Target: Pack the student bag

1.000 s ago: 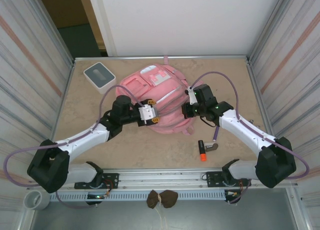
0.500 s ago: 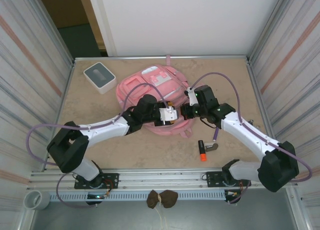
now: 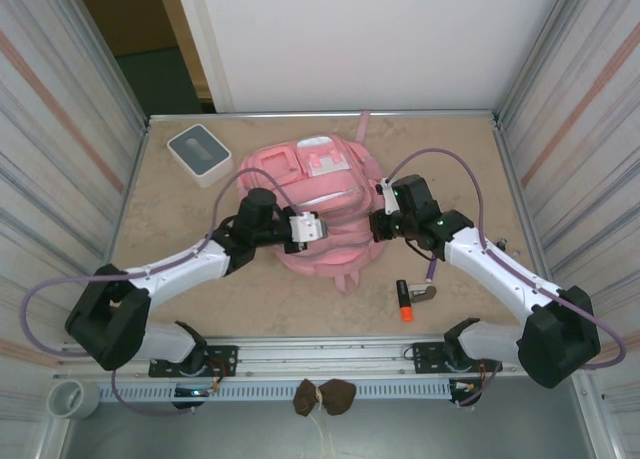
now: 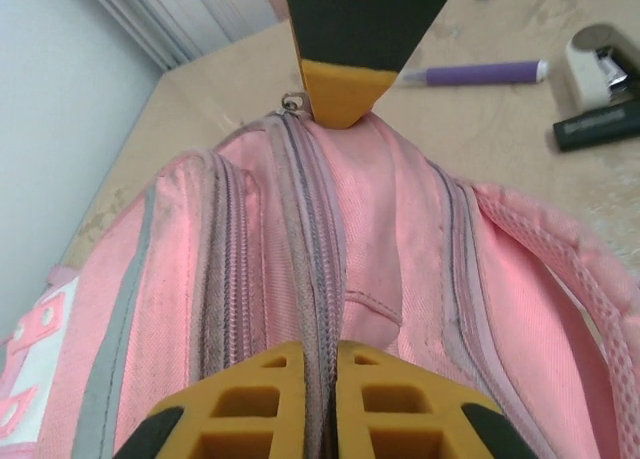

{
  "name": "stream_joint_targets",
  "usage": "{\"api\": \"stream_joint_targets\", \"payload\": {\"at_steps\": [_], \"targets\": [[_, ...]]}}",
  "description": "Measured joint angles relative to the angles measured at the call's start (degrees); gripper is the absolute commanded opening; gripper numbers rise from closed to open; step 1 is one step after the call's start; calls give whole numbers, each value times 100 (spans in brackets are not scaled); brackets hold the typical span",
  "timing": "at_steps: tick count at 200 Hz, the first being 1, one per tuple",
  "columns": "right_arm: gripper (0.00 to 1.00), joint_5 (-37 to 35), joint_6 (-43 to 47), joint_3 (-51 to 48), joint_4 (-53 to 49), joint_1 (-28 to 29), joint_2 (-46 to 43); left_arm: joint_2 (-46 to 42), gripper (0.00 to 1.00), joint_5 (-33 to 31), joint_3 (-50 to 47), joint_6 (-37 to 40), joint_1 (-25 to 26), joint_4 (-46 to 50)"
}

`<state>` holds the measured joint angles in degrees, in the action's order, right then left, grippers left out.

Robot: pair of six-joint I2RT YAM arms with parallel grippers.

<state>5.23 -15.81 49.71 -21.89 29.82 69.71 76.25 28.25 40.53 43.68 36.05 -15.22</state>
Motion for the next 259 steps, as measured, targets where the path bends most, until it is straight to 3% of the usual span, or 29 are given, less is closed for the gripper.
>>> {"api": "stream_joint_targets", "payload": {"at_steps": [25, 38, 65, 87, 105, 135, 169, 179, 208, 233, 259], "targets": [[0, 127, 0, 22, 118, 22, 11, -170, 12, 553, -282, -127, -479, -225], [0, 203, -4, 22, 227, 87, 33, -221, 39, 623, -389, -168, -671, -313], [0, 227, -52, 20, 372, 175, 55, -549, 59, 245, -634, -282, -1040, -269], [0, 232, -79, 20, 396, 308, 55, -964, 70, -114, -710, -481, -966, -129], [0, 249, -138, 20, 398, 448, 52, -1266, 72, -520, -702, -496, -400, -101], [0, 326, -173, 13, 498, 627, -4, -942, 71, -1067, -358, -275, 605, 125], [0, 426, -175, -13, 608, 817, -90, 26, 66, -1679, 216, 48, 975, 240], [0, 417, -175, -37, 632, 872, -116, 219, 57, -1797, 302, 142, 999, 214], [0, 369, -175, -181, 669, 885, -153, 380, 19, -2046, 372, 280, 1025, 87], [0, 369, -170, -249, 686, 800, -205, 278, 10, -1744, 157, 341, 876, -153], [0, 507, -168, -229, 693, 417, -107, -247, 8, -730, -304, 142, 313, -350]]}}
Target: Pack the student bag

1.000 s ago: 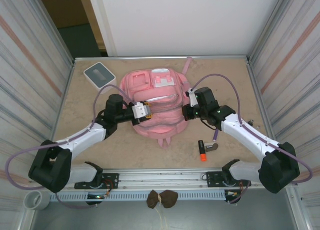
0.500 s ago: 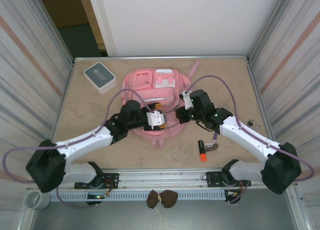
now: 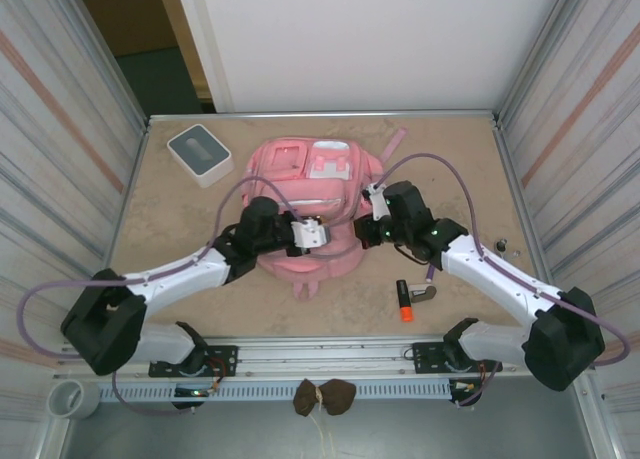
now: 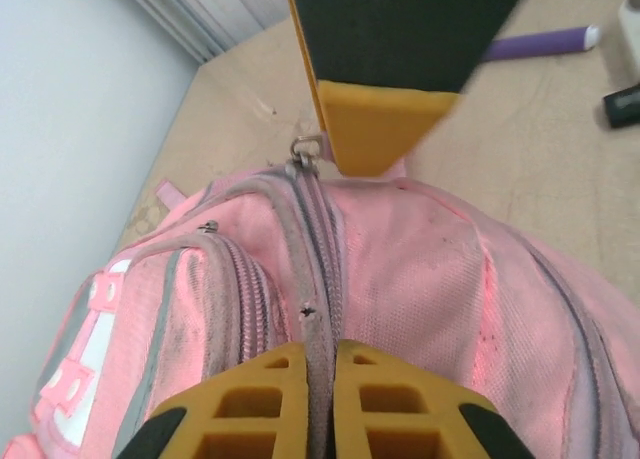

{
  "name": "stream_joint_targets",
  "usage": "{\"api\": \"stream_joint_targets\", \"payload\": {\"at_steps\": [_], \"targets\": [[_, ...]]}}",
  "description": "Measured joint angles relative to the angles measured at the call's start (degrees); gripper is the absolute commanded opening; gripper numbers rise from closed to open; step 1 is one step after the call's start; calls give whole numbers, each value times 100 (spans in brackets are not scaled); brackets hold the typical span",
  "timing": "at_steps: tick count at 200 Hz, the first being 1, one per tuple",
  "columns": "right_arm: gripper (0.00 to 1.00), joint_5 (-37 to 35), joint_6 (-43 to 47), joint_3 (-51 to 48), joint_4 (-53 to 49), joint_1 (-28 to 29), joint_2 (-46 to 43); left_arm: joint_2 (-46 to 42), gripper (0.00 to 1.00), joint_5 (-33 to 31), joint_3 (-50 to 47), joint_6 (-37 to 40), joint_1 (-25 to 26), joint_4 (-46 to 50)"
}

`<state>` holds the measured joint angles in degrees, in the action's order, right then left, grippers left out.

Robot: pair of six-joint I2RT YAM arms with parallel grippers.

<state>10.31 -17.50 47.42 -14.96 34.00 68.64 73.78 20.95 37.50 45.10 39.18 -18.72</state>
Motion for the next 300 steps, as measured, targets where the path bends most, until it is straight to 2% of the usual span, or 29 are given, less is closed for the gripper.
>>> {"api": "stream_joint_targets", "payload": {"at_steps": [38, 76, 104, 120, 155, 181, 208, 235, 247, 261, 271, 281, 300], "targets": [[0, -42, -4, 391, -7, -240, 686, -627, 7, 1368, -612, -433, -973, -267], [0, -299, -4, 949, -109, -525, 1596, -802, 7, 1965, -940, -813, -1429, -562], [15, -140, 26, 1147, -243, -605, 1845, -811, 7, 2004, -942, -914, -1449, -579], [30, -92, 103, 1152, -319, -710, 1790, -811, 7, 2017, -942, -940, -1462, -579], [57, 710, 20, 898, -426, -1539, 1211, -811, 7, 2098, -942, -944, -1519, -568], [65, 1405, -468, 896, -170, -2197, 1270, -811, 7, 2107, -942, -944, -1519, -557], [67, 1532, -1086, 1392, -7, -2474, 2133, -811, 8, 2118, -942, -957, -1519, -538], [64, 1639, -1617, 1926, 262, -2677, 3185, -811, 10, 2122, -942, -1005, -1519, -535], [52, 1821, -1797, 2048, 411, -2728, 3565, -809, 12, 2122, -942, -1019, -1519, -533], [28, 2100, -1982, 2072, 612, -2706, 3912, -787, 13, 2120, -942, -1034, -1519, -533], [16, 2184, -2015, 2006, 699, -2677, 4000, -745, 14, 2100, -940, -1051, -1519, -533], [9, 2192, -2092, 1845, 793, -2682, 3958, -693, 15, 2096, -938, -1071, -1519, -533], [7, 2103, -2063, 1241, 1095, -2763, 3545, -570, 33, 1926, -901, -1220, -1519, -507]]}}
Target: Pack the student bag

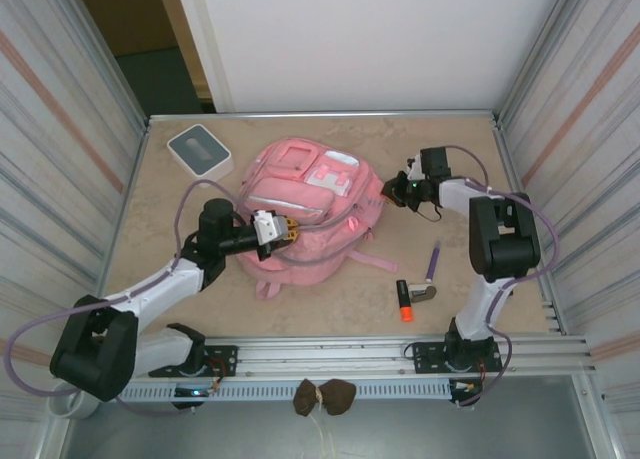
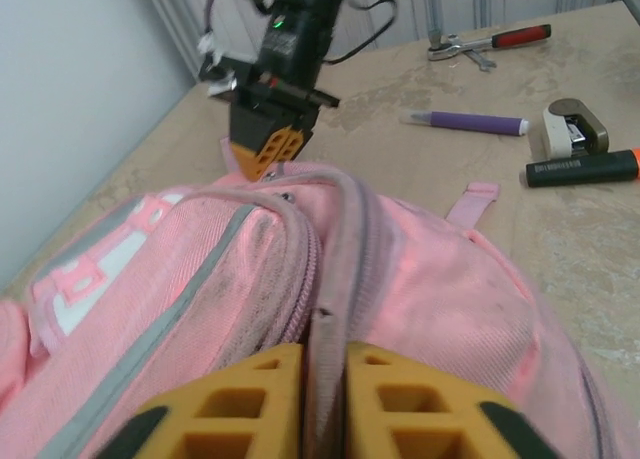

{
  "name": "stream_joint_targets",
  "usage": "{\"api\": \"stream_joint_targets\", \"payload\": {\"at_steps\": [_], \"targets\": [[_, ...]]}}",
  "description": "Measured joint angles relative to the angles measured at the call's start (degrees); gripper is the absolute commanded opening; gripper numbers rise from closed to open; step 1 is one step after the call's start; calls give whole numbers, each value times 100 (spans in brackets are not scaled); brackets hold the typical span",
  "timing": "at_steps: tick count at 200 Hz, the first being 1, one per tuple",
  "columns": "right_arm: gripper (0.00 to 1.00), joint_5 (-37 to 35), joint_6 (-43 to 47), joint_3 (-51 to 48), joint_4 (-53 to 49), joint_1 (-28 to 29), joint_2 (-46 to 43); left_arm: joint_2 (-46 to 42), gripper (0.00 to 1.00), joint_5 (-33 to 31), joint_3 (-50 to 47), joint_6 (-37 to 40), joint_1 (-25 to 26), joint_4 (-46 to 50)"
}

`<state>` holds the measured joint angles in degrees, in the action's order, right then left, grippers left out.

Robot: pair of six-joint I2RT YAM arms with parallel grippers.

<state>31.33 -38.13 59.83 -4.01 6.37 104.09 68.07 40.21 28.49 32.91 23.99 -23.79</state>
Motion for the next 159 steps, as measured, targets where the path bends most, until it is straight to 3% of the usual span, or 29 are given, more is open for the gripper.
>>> {"api": "stream_joint_targets", "payload": {"at_steps": [21, 41, 72, 95, 131, 159], "targets": [[9, -269, 33, -839, 125, -87, -772, 249, 39, -529, 151, -328, -4, 15], [15, -610, 79, -1565, 240, 33, -1443, 439, 49, -1486, 358, -964, -33, 170], [40, -1058, 251, -2000, 48, 1091, -1932, 229, 58, -3091, 472, -2409, -160, 708], [53, -1394, 614, -2002, -422, 1799, -2514, -278, 61, -3600, 470, -3440, -101, 1231], [65, -2044, 1036, -2004, -505, 1912, -3875, -802, 70, -4771, 538, -4603, 977, 1768], [68, -2149, 1128, -1891, -107, 1939, -3600, -164, 86, -5661, 1119, -4909, 1764, 2337]]}}
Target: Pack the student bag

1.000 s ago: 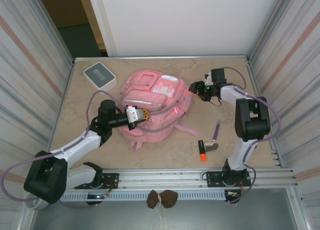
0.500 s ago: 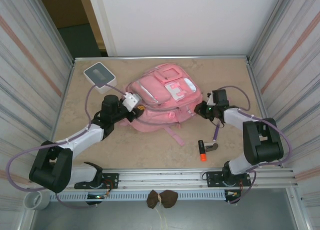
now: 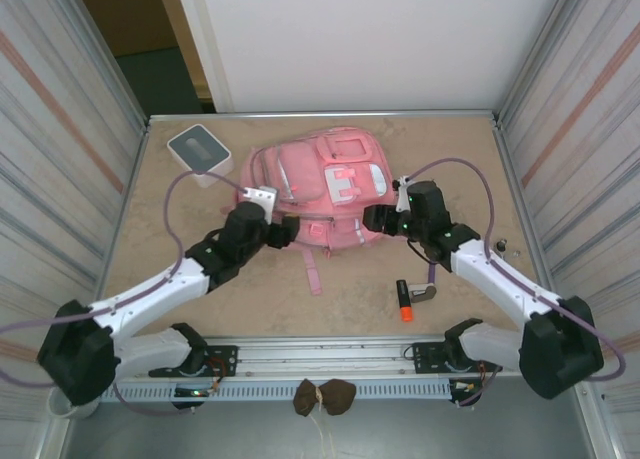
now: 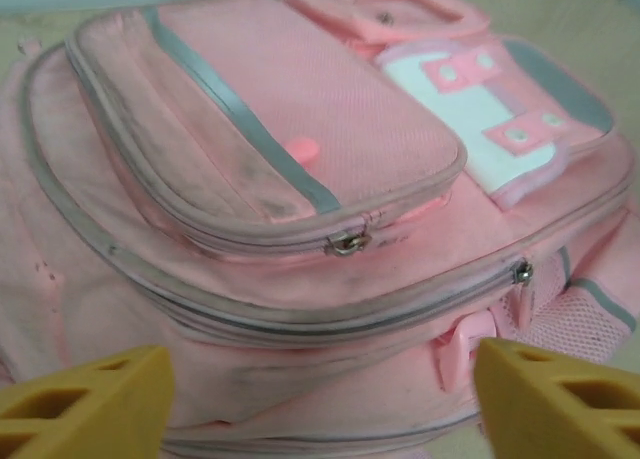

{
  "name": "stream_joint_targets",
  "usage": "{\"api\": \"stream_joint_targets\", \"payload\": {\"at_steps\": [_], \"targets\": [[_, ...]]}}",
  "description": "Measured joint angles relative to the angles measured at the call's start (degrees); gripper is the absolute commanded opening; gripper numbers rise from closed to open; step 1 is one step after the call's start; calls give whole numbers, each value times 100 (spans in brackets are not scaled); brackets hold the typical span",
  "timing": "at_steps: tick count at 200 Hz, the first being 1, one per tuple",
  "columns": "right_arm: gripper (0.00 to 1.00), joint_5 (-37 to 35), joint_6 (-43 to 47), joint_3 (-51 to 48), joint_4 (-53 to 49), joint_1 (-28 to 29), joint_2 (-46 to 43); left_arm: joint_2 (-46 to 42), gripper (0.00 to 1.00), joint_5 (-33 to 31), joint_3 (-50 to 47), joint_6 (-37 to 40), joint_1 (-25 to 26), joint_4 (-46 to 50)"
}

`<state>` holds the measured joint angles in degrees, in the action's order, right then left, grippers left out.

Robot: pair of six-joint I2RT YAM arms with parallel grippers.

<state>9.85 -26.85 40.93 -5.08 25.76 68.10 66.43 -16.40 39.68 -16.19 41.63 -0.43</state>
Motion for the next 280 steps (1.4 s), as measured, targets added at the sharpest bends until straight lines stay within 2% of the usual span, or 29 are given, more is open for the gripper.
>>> {"api": "stream_joint_targets", "payload": {"at_steps": [21, 54, 92, 130, 205, 234, 243, 280], "targets": [[69, -61, 15, 109, 243, 50, 625, 765, 92, -721, 671, -17, 341, 313], [71, -87, 17, 234, 396, 179, 1191, 1766, 99, -1429, 1403, 175, 435, 531], [71, -116, 39, 238, 522, 236, 1274, 2597, 99, -2214, 1932, 476, 435, 791], [71, -350, 63, 238, 490, 236, 1462, 2752, 95, -2476, 2006, 592, 385, 813], [72, -625, 210, 238, 385, 240, 1515, 2168, 67, -1860, 1495, 450, 17, 774], [72, -684, 210, 238, 348, 240, 1515, 1823, 55, -1456, 1193, 284, -153, 769], [72, -686, 210, 238, 339, 240, 1515, 1722, 55, -1296, 1108, 247, -243, 763], [72, -691, 210, 238, 334, 240, 1515, 1462, 38, -592, 894, 125, -570, 638]]}}
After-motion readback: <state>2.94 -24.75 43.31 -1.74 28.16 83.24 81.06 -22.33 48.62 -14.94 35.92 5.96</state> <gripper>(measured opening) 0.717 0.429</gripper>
